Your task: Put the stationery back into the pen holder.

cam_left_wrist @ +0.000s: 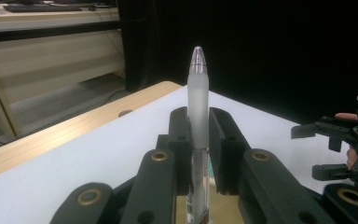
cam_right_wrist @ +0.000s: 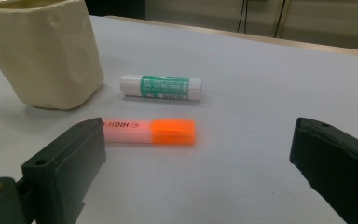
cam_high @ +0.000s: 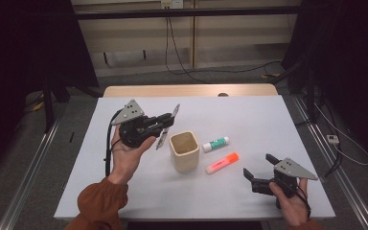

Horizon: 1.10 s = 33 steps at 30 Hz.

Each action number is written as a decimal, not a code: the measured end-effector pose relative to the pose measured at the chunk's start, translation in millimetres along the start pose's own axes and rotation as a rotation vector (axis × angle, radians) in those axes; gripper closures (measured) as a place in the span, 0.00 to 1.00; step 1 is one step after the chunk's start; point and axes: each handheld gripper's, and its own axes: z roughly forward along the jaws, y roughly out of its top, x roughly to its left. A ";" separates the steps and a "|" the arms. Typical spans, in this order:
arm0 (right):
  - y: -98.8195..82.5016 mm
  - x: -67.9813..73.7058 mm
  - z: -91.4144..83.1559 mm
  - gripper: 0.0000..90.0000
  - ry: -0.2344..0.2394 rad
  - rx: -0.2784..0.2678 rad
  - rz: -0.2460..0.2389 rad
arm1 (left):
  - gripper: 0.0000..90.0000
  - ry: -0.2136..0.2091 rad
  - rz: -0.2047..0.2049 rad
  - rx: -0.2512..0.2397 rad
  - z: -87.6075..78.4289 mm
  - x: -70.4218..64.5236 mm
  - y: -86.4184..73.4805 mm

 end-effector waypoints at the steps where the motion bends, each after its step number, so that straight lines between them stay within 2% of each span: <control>1: 0.0 -0.1 0.0 0.04 0.000 0.000 0.000 | 0.89 -0.007 0.003 0.001 1.8 -0.8 1.3; 5: 0.0 -0.2 0.2 0.04 0.001 0.001 -0.001 | 0.89 -0.017 0.005 -0.006 9.7 -3.7 6.7; 9: -0.1 -0.5 -0.2 0.04 -0.001 -0.001 0.000 | 0.89 -0.037 -0.016 0.006 19.6 -2.0 9.1; 21: -0.1 -0.1 0.1 0.04 0.003 0.002 0.002 | 0.89 -0.028 -0.014 -0.007 43.5 -1.6 14.2; 29: -0.2 0.0 -0.6 0.04 0.002 0.000 0.006 | 0.89 -0.026 -0.021 0.002 61.7 -0.3 3.2; 33: -0.2 0.1 -0.8 0.04 0.002 0.000 0.008 | 0.89 -0.022 -0.023 0.027 66.3 2.2 -5.1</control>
